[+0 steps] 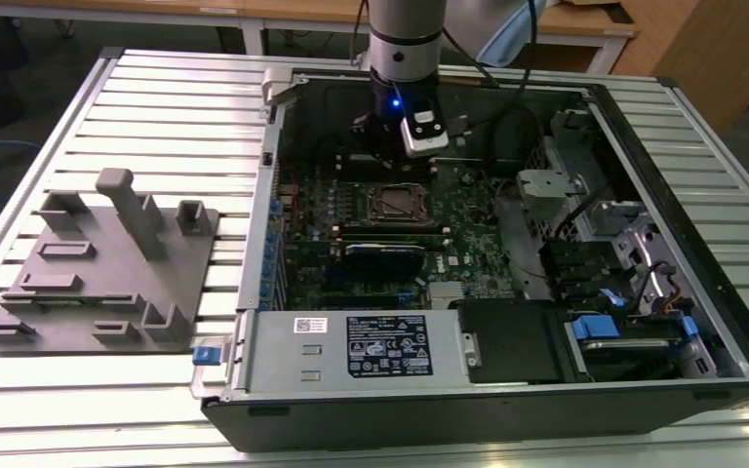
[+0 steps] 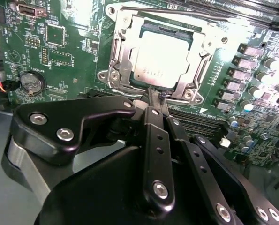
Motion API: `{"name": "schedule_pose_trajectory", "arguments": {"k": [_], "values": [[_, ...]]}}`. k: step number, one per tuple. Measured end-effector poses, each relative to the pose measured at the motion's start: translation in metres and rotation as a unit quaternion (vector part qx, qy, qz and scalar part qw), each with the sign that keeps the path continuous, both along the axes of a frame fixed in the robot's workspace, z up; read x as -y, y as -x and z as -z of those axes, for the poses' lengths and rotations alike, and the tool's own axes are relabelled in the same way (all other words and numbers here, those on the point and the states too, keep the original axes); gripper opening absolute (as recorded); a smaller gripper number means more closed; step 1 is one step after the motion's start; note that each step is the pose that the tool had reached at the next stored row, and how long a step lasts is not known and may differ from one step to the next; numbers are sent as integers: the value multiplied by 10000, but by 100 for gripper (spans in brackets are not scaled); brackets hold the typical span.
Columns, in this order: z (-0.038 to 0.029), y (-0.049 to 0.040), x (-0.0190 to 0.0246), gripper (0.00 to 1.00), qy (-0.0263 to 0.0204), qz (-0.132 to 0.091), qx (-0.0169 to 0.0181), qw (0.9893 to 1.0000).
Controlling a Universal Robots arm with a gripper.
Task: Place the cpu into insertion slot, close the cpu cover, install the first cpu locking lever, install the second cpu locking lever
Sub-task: 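Install the first cpu locking lever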
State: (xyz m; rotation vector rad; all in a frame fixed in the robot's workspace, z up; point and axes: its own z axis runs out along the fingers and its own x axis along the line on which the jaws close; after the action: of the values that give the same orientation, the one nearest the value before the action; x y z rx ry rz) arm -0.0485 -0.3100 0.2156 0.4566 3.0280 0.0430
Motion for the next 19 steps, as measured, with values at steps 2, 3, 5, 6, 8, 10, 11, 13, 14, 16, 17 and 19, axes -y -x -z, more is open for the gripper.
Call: {"name": "schedule_pose_trajectory", "arguments": {"k": [2, 3, 5, 6, 8, 10, 11, 13, 14, 16, 17, 19], "values": [[0, -1, -1, 10, 0, 0, 0, 10000], [1, -2, -1, 10, 0, 0, 0, 10000], [-7, -3, -1, 10, 0, -1, 0, 10000], [-16, -3, -1, 10, 0, 0, 0, 10000], [-26, -3, -1, 10, -1, 0, 0, 10000], [-25, -3, -1, 10, -2, 0, 1, 10000], [-26, -3, -1, 10, -1, 0, 1, 10000], [-28, -3, -1, 10, 0, 0, 0, 10000], [-28, -3, 0, 10, 0, -1, 0, 10000], [-29, -3, 8, 10, 1, -1, -1, 10000], [-28, -3, 17, 10, 0, -1, 0, 10000], [-28, -3, 42, 10, 0, 0, 0, 10000]]}}
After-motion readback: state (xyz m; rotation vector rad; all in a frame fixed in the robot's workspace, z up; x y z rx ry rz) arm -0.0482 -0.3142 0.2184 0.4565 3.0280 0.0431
